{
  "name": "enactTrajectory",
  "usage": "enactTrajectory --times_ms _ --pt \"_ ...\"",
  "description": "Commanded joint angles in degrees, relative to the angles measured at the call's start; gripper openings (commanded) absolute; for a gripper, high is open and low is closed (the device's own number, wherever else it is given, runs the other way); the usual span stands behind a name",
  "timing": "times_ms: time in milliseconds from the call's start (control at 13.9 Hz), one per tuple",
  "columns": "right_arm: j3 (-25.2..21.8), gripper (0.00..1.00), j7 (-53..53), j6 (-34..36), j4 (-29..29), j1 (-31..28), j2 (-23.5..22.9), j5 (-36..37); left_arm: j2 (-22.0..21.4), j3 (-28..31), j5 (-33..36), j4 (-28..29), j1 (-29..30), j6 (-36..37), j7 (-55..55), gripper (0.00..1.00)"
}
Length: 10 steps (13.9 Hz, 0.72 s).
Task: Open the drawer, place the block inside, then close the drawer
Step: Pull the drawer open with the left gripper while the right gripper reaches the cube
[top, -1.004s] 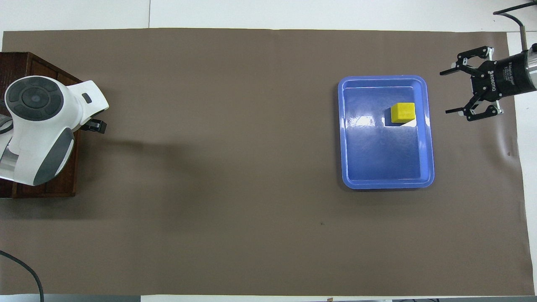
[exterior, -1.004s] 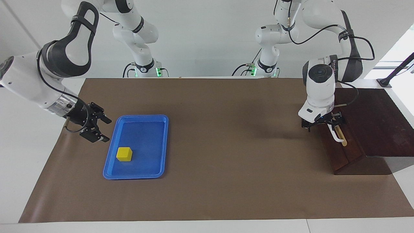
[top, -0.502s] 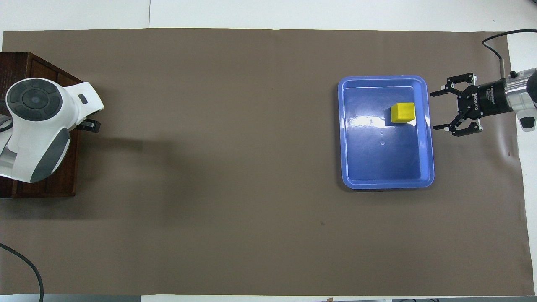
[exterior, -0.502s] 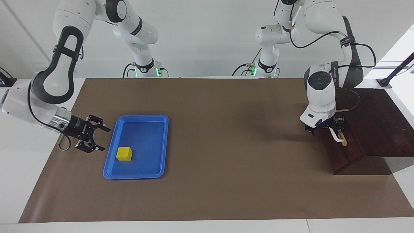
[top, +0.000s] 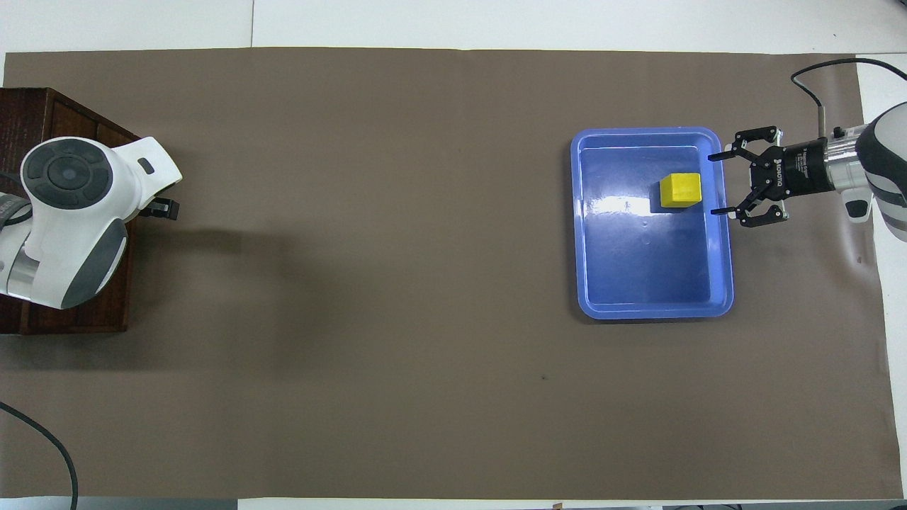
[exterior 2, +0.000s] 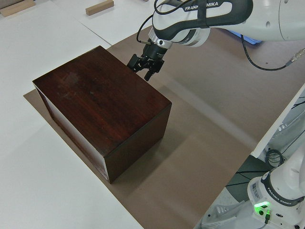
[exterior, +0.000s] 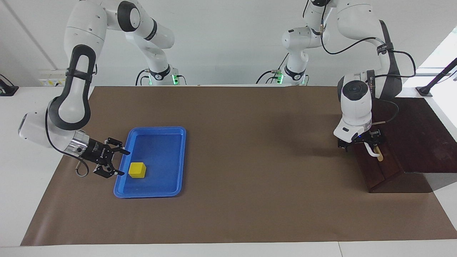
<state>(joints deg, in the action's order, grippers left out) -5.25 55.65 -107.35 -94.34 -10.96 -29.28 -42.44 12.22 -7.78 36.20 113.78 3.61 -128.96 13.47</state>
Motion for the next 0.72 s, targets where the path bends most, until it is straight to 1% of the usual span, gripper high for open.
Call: enactTrajectory --times_ms 0,143,287,358,645 --pt "0.24 0.96 -3.44 -2.16 -0.67 -0.55 -1.48 -1.77 1.49 0.05 0.72 0.13 -3.25 -1.65 5.33 1.00" --pt "0.15 0.96 -4.93 -2.43 -0.85 -0.55 -2.27 -3.08 1.84 0.05 -1.03 -1.27 -5.89 -0.95 5.33 1.00" --pt "0.15 0.96 -5.73 -3.30 -1.90 -0.38 -2.45 -3.17 2.28 0.05 -5.33 -2.86 -8.26 0.19 5.33 1.00" --pt "0.15 0.96 -6.25 -4.44 -2.60 -0.29 -2.45 -3.17 2.28 0.05 -6.39 -3.04 -9.05 0.55 5.33 1.00" --pt "0.24 0.96 -6.70 -4.36 -2.26 0.06 -3.33 -4.31 2.28 0.05 -7.19 -2.95 -10.55 0.55 6.56 1.00"
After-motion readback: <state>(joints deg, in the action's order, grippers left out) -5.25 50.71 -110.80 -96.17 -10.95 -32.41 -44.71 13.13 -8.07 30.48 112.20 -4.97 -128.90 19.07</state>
